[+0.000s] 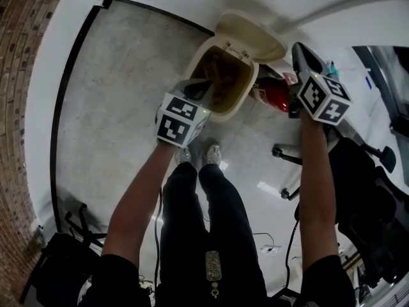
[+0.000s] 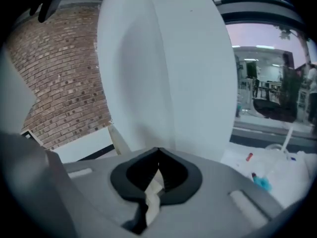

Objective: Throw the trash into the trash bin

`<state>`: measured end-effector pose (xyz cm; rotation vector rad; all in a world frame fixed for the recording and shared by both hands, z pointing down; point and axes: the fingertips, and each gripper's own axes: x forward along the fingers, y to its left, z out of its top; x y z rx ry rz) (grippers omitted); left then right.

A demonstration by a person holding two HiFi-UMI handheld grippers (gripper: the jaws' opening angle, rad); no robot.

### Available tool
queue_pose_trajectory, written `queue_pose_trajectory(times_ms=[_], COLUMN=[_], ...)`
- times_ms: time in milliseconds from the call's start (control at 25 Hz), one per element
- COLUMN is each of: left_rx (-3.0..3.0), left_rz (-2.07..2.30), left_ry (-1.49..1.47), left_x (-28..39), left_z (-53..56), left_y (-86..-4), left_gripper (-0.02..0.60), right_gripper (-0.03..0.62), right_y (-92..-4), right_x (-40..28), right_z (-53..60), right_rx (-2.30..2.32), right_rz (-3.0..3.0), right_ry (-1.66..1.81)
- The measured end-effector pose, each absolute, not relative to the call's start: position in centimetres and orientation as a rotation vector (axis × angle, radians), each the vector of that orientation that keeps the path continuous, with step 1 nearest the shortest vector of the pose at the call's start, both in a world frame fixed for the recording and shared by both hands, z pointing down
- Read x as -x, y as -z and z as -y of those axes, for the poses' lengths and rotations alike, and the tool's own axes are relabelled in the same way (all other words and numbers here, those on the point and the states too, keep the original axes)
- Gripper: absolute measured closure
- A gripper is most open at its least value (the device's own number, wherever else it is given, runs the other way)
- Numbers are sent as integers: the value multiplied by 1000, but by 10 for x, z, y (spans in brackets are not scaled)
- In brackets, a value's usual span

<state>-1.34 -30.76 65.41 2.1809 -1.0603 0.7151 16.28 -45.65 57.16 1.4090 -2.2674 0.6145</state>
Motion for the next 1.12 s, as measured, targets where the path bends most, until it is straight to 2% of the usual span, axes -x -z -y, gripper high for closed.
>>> queue_pose_trajectory(times_ms=[480,1120], left_rx=[-2112,-2104], left_rz=[1140,1261], left_ry=[-725,-765], left_x=[43,69], left_z=[314,316], left_y=[-645,-628], left_gripper=[580,580], right_gripper=[592,592], right_y=[-538,-616], right_x=[-94,-46], right_z=[428,309], right_rx=[-993,-640], right_rz=[2431,2337], right_ry=[-578,-830])
